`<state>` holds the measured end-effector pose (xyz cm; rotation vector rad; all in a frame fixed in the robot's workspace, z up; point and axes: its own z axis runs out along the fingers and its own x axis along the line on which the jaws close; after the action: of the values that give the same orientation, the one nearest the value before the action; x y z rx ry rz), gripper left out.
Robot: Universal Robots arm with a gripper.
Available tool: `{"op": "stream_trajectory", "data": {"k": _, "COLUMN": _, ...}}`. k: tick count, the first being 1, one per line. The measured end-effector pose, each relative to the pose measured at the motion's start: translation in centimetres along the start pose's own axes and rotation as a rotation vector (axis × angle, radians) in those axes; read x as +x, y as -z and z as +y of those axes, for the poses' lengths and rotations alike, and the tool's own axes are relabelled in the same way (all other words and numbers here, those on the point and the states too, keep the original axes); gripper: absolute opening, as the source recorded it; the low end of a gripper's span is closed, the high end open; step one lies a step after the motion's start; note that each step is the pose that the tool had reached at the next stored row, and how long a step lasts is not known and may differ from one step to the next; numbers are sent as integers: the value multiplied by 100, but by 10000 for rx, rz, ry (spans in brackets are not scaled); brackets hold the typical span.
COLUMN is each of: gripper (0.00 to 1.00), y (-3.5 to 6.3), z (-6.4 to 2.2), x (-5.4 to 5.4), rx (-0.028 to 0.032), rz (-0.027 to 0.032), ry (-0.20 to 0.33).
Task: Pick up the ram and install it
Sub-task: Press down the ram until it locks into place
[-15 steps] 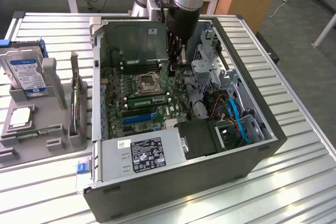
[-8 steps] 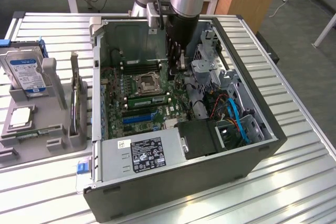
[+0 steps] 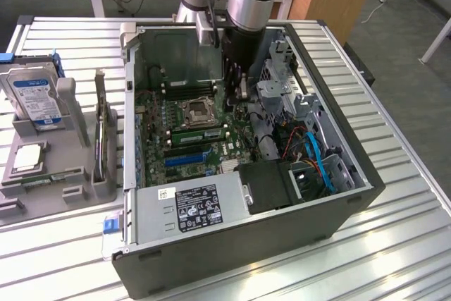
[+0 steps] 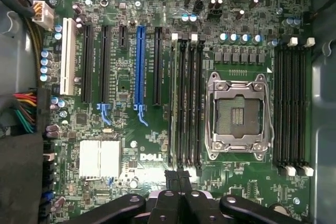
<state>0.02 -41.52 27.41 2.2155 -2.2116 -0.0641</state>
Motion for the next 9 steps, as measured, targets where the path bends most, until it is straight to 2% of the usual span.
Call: {"op": "stream_trajectory", "data": {"k": 9, "gripper": 10, "y": -94, "z": -3, "x": 2, "rx": 0, "rz": 1, "ry": 0}}
